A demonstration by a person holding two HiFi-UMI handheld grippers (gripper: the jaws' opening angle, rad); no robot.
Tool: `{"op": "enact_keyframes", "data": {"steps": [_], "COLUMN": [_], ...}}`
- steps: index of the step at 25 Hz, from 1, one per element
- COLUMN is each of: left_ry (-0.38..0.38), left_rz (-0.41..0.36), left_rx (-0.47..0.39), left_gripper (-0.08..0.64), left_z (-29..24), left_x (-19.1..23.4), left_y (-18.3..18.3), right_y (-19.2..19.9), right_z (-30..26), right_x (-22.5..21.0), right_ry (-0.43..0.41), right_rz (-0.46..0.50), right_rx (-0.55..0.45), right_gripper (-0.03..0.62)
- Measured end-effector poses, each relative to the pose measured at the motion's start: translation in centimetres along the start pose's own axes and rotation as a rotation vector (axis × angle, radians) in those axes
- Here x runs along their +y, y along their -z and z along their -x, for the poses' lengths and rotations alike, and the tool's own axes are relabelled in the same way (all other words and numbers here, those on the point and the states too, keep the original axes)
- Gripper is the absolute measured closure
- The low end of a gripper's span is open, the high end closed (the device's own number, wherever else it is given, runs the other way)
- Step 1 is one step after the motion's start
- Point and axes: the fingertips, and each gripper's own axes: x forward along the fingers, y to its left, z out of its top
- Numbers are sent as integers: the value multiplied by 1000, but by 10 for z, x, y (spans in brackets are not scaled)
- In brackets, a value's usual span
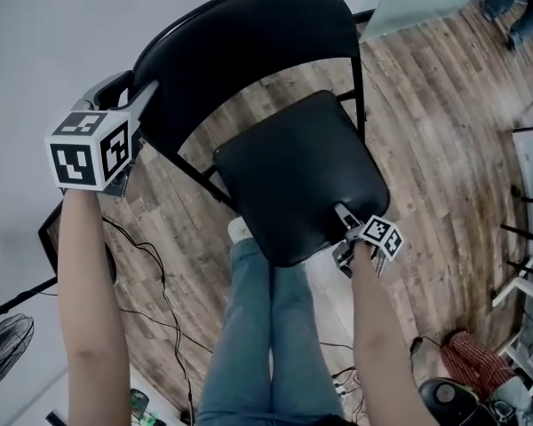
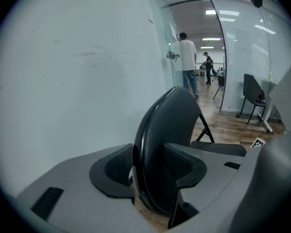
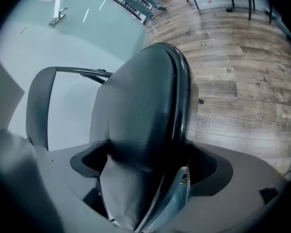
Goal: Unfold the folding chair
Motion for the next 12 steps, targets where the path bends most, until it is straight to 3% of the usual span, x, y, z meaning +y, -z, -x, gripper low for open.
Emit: {"op": "enact_keyframes", "data": {"steps": [3, 9, 12], "left_ry": [-1, -7, -24], "left_rz": [4, -4, 2], "left_rx": [-6, -26, -10], "left_gripper": [380, 377, 376], "left_z": [2, 8, 3], "left_x": [-3, -21, -18], "left_y": [0, 9, 10], "right_y": [0, 9, 7], "right_z": [4, 20, 23], "right_x": [-3, -5, 12], "right_ry": [94, 353, 398], "right_rz": [7, 133, 217], "right_rx": [-7, 55, 70], "right_gripper": [101, 103, 106]}}
